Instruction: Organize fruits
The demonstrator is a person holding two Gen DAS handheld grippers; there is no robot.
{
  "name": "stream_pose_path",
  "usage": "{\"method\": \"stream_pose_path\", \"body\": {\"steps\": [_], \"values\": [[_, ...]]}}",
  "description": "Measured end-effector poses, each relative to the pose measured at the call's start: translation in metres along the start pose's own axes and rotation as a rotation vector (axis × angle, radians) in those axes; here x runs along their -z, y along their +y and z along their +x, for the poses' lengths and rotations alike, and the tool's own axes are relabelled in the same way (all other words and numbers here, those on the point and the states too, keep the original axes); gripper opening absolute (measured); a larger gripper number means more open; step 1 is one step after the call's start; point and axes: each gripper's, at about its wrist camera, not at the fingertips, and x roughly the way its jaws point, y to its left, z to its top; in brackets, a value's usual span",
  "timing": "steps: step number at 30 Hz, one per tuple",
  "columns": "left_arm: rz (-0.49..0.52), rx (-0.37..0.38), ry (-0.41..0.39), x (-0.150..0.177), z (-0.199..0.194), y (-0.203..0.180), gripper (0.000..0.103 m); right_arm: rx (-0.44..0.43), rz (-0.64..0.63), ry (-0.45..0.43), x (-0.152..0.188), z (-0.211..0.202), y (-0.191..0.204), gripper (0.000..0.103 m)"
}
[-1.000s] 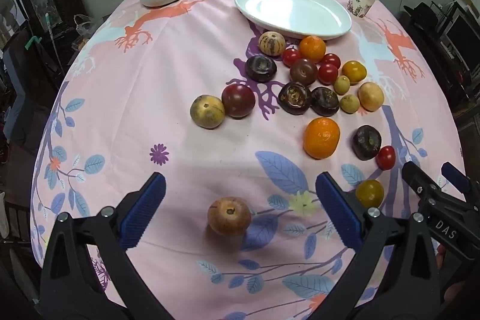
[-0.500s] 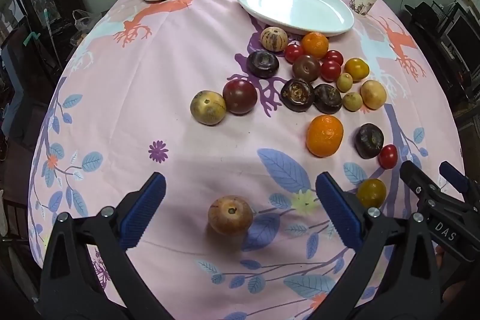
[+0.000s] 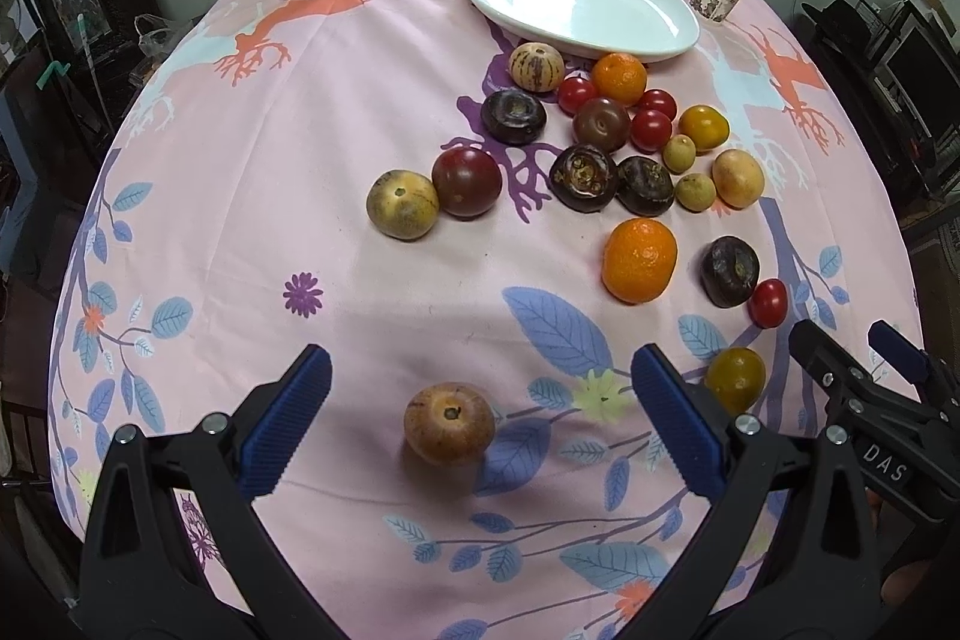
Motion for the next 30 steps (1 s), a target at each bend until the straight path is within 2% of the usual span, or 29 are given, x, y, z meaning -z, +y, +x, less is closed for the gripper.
{"method": "stream_pose_path", "body": {"steps": [30], "values": [[-0.006,-0.003,0.020,0.0015,0.0038,0.0026,0.101,-0.007,0.004,0.015,0.0032,0.0005,0.0004,0.102]]}}
